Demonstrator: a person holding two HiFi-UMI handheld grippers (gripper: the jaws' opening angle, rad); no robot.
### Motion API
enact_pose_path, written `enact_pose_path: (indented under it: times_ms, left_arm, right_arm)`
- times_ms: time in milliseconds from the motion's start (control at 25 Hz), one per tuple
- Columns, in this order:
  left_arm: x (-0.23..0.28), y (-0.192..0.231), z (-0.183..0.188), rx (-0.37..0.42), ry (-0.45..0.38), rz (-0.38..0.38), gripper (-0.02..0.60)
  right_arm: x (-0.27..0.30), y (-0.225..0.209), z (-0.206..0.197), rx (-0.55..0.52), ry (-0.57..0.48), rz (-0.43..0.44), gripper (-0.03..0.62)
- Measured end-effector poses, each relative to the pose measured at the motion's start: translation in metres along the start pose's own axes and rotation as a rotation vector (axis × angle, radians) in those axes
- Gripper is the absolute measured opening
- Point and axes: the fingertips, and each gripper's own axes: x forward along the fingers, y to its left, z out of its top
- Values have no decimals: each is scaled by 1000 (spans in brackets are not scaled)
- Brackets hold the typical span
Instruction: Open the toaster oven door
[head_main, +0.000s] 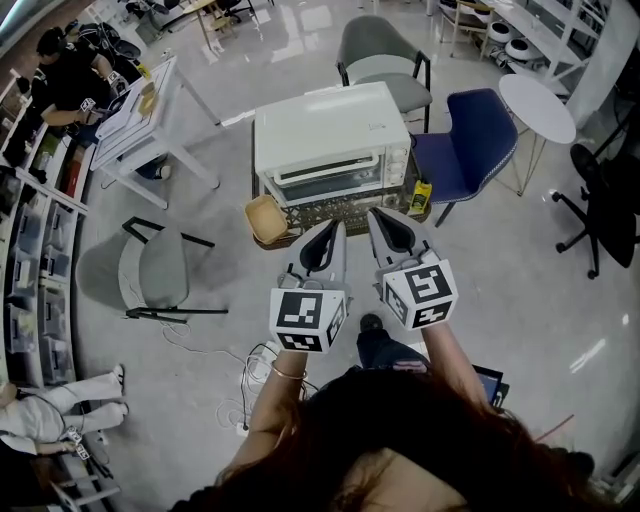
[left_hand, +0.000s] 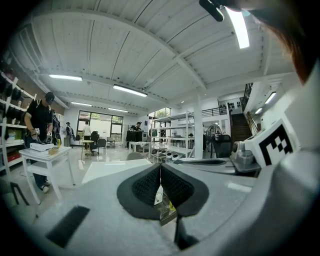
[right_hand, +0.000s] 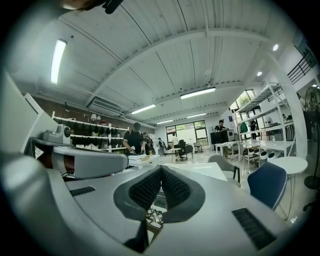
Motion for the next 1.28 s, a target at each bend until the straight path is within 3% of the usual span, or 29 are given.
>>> enact_pose_path:
  times_ms: [560, 1280]
  left_arm:
    - [55, 30, -4, -14, 7, 34, 15]
    - [68, 58, -2, -10, 20, 25, 15]
  right_arm:
    - [56, -32, -9, 6, 46, 46, 2]
    - [98, -29, -31, 11, 129, 64, 11]
